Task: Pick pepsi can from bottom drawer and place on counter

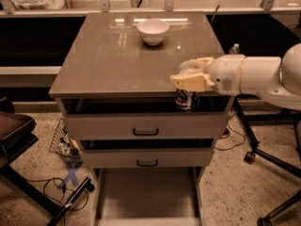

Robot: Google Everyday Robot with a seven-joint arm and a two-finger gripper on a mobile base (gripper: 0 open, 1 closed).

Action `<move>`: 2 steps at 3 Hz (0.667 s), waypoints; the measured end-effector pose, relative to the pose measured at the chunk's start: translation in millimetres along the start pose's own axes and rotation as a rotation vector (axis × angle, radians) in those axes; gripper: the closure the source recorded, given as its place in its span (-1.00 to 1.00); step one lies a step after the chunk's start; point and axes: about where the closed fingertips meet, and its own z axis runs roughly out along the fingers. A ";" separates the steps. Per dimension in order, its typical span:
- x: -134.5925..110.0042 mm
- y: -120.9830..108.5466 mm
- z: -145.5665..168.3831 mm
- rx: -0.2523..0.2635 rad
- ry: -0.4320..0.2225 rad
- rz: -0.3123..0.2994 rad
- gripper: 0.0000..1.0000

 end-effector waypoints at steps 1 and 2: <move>-20.0 -45.8 11.1 0.061 -0.002 0.063 1.00; -46.5 -97.5 46.4 0.085 -0.008 0.131 1.00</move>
Offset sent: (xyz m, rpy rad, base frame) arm 0.1940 0.0074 0.0482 0.1051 0.1329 -0.1688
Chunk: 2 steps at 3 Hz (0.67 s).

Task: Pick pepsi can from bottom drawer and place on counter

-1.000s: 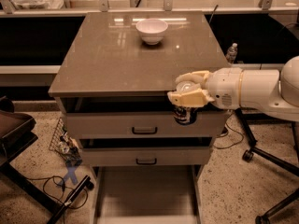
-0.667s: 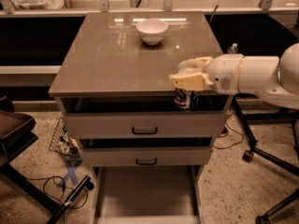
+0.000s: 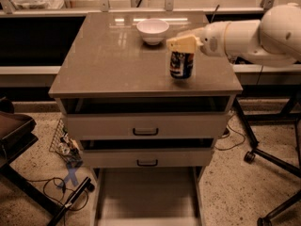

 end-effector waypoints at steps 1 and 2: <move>-23.4 -22.8 49.0 -0.036 -0.037 0.036 1.00; -38.0 -34.0 92.2 -0.094 -0.082 0.051 1.00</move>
Offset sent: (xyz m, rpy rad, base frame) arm 0.1352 0.0844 0.0075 0.1894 -0.0092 0.1174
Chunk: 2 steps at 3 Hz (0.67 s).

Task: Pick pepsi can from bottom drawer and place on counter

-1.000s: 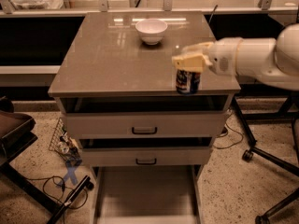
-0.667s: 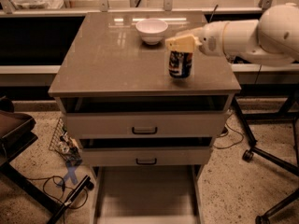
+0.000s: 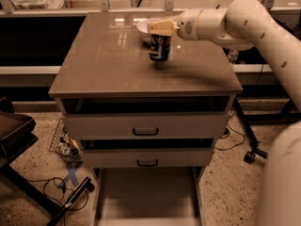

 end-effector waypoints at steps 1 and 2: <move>-12.2 4.9 24.9 -0.034 -0.033 -0.019 1.00; -23.5 24.7 41.4 -0.048 -0.066 -0.059 1.00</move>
Offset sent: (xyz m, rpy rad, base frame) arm -0.0024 0.0798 0.0268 0.0415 -0.1408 0.0602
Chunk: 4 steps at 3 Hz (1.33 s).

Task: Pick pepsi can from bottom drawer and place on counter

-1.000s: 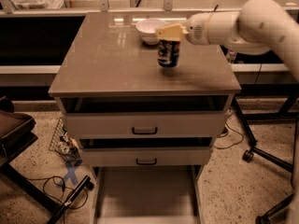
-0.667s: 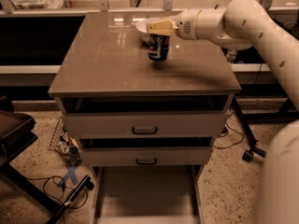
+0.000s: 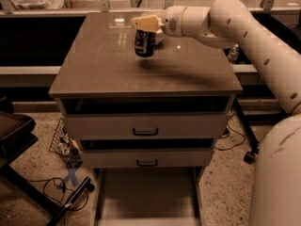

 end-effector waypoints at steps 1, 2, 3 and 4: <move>12.6 23.2 40.4 -0.017 0.010 -0.033 1.00; 34.6 27.0 77.1 -0.067 0.032 -0.024 1.00; 38.7 29.1 92.0 -0.091 0.047 -0.025 1.00; 34.5 29.6 91.5 -0.091 0.047 -0.025 0.66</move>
Offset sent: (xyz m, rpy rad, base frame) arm 0.0251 0.1084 -0.0718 -0.0350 0.0240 0.1237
